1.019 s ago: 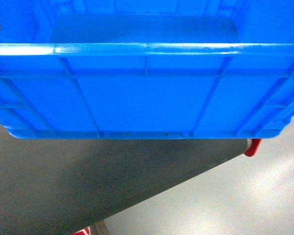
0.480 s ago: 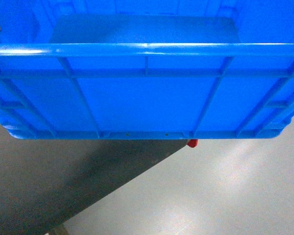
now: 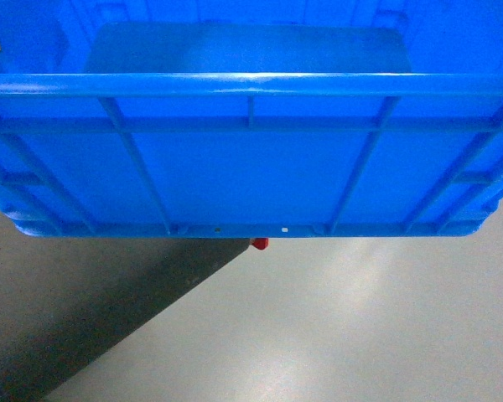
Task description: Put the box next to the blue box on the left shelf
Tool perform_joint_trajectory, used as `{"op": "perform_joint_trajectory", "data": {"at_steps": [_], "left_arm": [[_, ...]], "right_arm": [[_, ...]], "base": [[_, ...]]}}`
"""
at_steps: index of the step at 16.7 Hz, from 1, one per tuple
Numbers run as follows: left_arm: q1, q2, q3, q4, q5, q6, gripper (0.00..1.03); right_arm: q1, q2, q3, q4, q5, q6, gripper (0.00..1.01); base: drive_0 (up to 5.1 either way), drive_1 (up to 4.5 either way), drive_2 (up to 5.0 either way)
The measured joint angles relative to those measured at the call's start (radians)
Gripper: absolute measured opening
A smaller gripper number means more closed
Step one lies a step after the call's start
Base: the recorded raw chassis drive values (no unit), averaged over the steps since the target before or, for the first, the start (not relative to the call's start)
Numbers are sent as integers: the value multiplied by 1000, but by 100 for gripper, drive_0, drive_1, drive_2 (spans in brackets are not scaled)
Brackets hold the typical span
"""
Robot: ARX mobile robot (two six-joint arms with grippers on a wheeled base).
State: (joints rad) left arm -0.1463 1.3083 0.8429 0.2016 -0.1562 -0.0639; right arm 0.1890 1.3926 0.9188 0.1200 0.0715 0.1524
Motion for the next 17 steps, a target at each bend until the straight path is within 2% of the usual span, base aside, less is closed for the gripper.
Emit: {"op": "perform_joint_trajectory", "data": {"at_steps": [17], "left_arm": [[0, 0, 0, -1, 0, -1, 17]], "right_arm": [[0, 0, 0, -1, 0, 0, 8]], "base": [[-163, -163, -163]]}}
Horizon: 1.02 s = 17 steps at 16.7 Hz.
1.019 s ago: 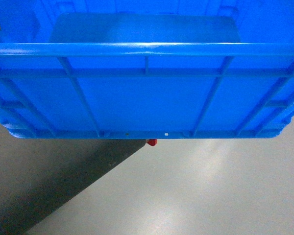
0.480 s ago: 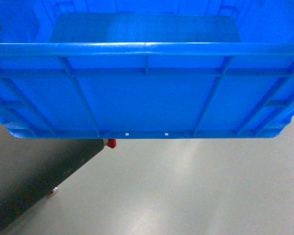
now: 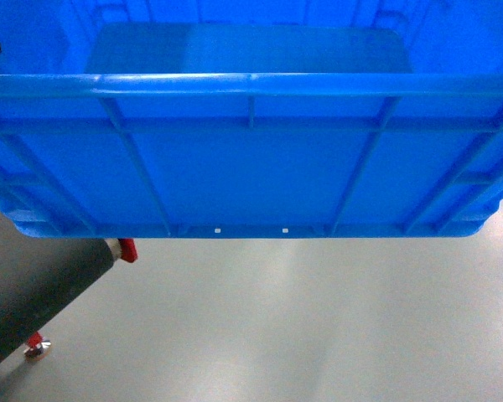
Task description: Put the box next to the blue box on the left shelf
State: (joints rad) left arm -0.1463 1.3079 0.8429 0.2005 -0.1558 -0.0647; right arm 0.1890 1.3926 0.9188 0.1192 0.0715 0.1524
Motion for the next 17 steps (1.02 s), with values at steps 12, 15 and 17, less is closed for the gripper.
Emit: {"op": "perform_joint_trajectory", "data": {"at_steps": [12, 15, 17], "left_arm": [[0, 0, 0, 0, 0, 0, 17], [0, 0, 0, 0, 0, 0, 17], [0, 0, 0, 0, 0, 0, 17]], "right_arm": [[0, 0, 0, -1, 0, 0, 8], [0, 0, 0, 0, 0, 0, 8], [0, 0, 0, 0, 0, 0, 8]], "base": [[-161, -161, -161], [-164, -164, -164], [-162, -162, -162]]}}
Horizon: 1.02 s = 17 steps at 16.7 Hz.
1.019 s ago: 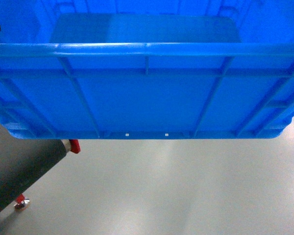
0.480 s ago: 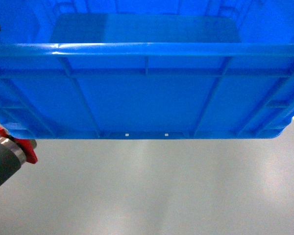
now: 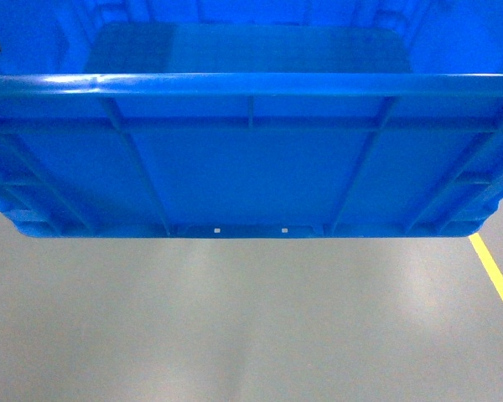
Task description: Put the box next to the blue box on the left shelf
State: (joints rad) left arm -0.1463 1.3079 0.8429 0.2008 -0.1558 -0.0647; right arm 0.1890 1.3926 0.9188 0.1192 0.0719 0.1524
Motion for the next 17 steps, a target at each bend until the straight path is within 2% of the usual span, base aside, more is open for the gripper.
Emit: {"op": "perform_joint_trajectory", "data": {"at_steps": [17], "left_arm": [[-5, 2, 0, -1, -1, -5, 17]], "right_arm": [[-1, -1, -4, 1, 3, 0, 8]], "base": [[-161, -161, -161]]}}
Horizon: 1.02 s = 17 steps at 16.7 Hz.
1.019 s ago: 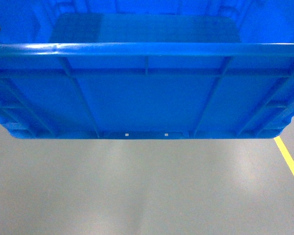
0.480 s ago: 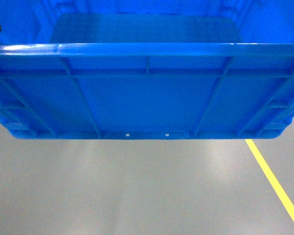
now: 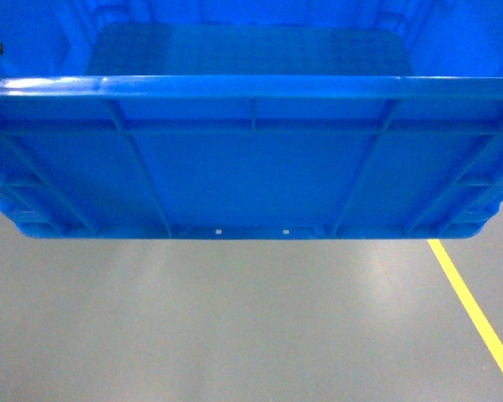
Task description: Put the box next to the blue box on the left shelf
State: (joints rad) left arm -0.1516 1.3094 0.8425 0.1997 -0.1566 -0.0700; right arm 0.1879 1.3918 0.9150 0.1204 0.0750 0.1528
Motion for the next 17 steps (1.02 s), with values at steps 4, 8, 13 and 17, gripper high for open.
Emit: {"op": "perform_joint_trajectory", "data": {"at_steps": [4, 8, 13, 17], "left_arm": [[0, 0, 0, -3, 0, 0, 17], [0, 0, 0, -4, 0, 0, 17], [0, 0, 0, -2, 0, 0, 16], [0, 2, 0, -2, 0, -1, 16]], "right_arm": [[1, 0, 0, -3, 0, 0, 8], [1, 0, 0, -4, 1, 0, 8], [1, 0, 0, -3, 1, 3, 8], [1, 1, -1, -2, 1, 3, 8]], "base": [[-161, -161, -161], [-161, -161, -161], [-161, -161, -161], [-161, -161, -161]]}}
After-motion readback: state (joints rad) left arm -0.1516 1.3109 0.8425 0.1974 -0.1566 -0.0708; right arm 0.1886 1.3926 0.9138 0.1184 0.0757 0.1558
